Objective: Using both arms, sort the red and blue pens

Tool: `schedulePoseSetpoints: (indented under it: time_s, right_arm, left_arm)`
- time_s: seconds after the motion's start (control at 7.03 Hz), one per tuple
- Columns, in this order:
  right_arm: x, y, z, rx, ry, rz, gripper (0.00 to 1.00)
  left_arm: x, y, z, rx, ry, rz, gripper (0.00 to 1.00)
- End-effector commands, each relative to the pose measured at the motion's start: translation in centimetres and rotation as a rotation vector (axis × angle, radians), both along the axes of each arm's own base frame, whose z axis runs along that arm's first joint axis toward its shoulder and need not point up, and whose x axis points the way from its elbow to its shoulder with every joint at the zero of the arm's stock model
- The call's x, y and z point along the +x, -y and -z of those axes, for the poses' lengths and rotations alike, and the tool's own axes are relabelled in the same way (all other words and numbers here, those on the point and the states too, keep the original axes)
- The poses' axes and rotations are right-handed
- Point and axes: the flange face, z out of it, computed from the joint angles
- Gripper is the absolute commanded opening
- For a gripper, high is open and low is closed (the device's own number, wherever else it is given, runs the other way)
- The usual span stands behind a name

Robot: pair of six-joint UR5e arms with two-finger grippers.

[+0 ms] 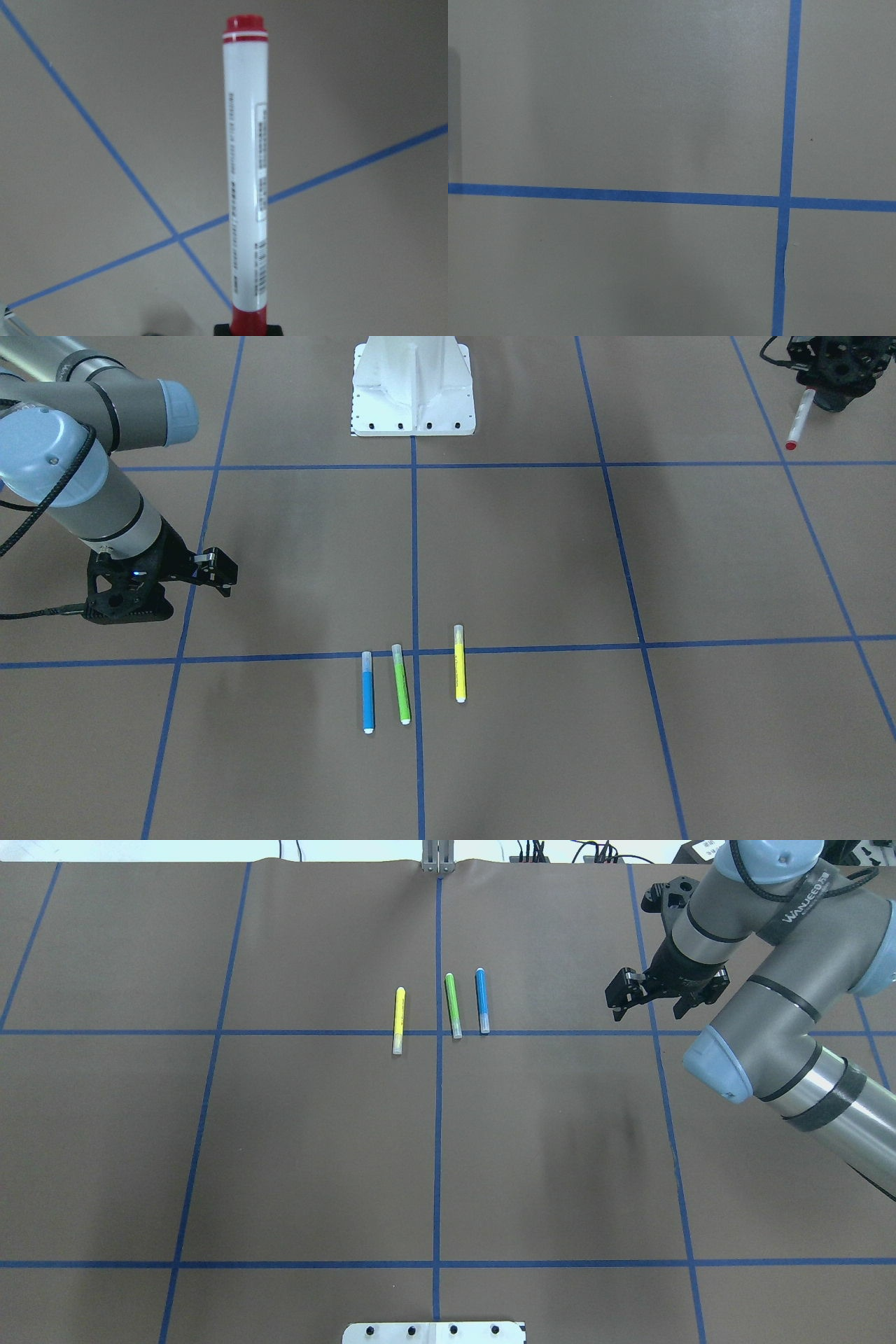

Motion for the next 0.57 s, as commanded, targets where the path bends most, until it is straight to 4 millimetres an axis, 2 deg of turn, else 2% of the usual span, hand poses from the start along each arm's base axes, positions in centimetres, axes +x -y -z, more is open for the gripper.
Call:
schedulePoseSetpoints:
  time_s: [0.0, 0.43]
  right_arm:
    - [-0.1, -0.1, 0.1, 0.003, 0.0, 0.002, 1.0]
    - [-0.3, -0.3, 0.0, 0.001, -0.001, 0.005, 1.0]
  left_arm:
    - [-6.3, -5.7, -5.3, -0.092, 0.126, -0.078, 0.0]
    - [-9.8, -10.9, -10.3, -0.234, 0.334, -0.124, 0.0]
